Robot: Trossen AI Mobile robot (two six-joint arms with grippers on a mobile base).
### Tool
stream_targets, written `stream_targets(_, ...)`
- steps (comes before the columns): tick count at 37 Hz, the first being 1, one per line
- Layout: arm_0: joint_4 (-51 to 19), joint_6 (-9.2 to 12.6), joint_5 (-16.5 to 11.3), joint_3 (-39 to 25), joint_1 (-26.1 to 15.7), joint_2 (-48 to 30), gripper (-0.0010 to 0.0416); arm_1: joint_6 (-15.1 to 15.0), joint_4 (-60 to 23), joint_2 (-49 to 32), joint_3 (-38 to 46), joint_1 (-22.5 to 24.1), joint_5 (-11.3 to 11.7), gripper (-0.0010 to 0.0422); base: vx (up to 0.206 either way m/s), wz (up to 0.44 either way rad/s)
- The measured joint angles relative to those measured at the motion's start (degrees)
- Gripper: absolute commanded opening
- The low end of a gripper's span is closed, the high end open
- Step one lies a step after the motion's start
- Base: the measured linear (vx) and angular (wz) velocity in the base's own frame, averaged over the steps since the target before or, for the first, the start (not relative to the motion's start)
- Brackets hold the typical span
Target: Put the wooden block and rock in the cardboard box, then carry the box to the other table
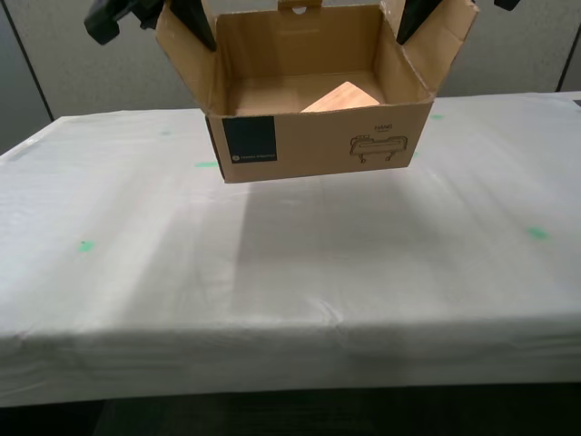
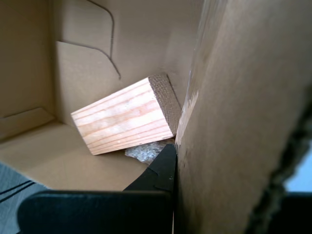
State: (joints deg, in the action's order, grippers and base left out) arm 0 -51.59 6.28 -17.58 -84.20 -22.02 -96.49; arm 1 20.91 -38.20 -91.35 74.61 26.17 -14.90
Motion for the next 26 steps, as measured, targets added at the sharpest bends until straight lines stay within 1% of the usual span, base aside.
stream_targets(3,0.9,0.6,0.0,-0.5,0.0,-1.3,-0.0001,-0.5,1.6,-1.3,0.0,-0.6,0.1,-0.0001,0.113,-0.009)
stream_targets(9,1.5,2.8,0.0,-2.6,0.0,-4.8,-0.0001,-0.9,3.8,-2.2,0.4,-1.6,0.3,-0.0001,0.094,-0.009)
stream_targets(12,1.4,3.3,0.0,-4.0,0.0,-6.2,-0.0001,-1.1,4.5,-2.7,0.6,-2.2,0.2,-0.0001,0.067,-0.008)
stream_targets(15,1.6,4.0,0.0,-5.9,0.0,-7.5,-0.0001,-1.3,4.8,-4.0,1.2,-2.8,-0.3,-0.0001,0.026,-0.012)
stream_targets(18,1.4,4.7,0.0,-7.4,0.0,-9.0,-0.0001,-1.7,3.4,-6.4,3.2,-3.0,-1.5,-0.0001,0.004,-0.005)
stream_targets(20,0.9,5.4,0.1,-8.7,0.0,-10.3,-0.0001,-2.6,2.5,-8.2,4.6,-3.0,-1.4,-0.0001,-0.007,-0.005)
stream_targets(26,0.7,6.0,0.6,-13.2,0.1,-15.3,-0.0001,-4.0,1.6,-14.3,10.2,-3.4,-1.4,-0.0001,-0.012,-0.013)
